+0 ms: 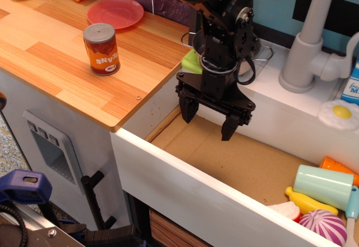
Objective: Put can in pot
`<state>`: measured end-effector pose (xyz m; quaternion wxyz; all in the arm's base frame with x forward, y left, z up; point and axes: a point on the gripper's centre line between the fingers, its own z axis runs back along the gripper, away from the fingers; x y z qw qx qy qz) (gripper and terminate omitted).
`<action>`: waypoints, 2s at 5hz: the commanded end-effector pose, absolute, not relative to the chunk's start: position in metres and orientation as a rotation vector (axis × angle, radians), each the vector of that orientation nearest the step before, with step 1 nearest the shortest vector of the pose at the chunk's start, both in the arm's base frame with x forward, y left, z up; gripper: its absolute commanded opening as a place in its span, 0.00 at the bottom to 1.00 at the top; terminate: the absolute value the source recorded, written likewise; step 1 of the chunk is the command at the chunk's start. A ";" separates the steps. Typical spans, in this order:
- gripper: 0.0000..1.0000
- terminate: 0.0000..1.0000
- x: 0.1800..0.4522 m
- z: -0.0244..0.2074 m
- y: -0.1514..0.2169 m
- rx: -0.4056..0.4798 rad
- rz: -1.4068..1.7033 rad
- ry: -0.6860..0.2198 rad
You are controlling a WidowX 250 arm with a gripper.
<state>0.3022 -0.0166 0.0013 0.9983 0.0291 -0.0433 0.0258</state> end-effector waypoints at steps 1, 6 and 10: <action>1.00 0.00 0.302 0.001 -0.017 0.058 0.052 -0.087; 1.00 0.00 0.299 0.107 0.139 0.335 -0.142 -0.159; 1.00 0.00 0.317 0.083 0.185 0.282 -0.279 -0.240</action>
